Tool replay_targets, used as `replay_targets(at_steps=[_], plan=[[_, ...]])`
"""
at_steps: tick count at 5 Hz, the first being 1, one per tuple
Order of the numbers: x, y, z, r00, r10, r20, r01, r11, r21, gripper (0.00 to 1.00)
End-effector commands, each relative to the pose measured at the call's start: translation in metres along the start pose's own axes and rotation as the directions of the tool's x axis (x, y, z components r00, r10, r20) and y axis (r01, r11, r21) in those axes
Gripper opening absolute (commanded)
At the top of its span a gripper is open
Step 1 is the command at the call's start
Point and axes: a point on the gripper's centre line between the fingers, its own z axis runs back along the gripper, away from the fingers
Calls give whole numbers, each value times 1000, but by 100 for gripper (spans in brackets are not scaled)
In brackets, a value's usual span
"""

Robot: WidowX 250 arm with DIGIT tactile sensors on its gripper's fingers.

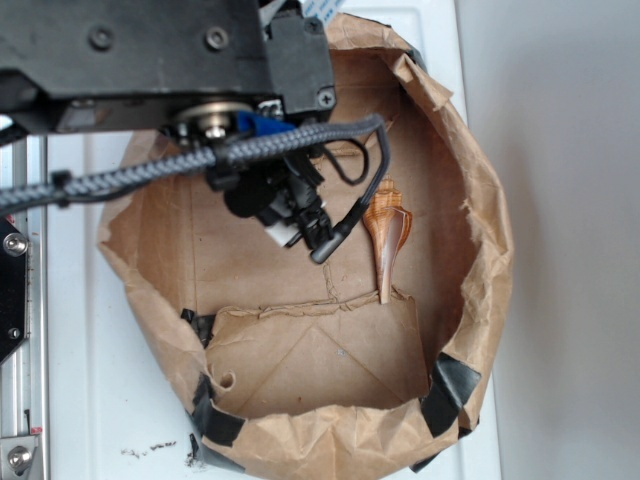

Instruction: Grab the gray animal.

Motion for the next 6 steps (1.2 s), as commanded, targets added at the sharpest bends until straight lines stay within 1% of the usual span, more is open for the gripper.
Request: replay_targets(at_steps=[1, 3, 4, 5, 6], plan=[[5, 11, 11, 1000, 8, 20, -7, 1000, -19, 100], [5, 11, 11, 1000, 8, 20, -7, 1000, -19, 100], [0, 12, 21, 1000, -1, 20, 1, 999, -49, 100], [8, -3, 25, 999, 35, 38, -33, 998, -51, 100], [20, -17, 11, 991, 125, 39, -123, 992, -35, 100]])
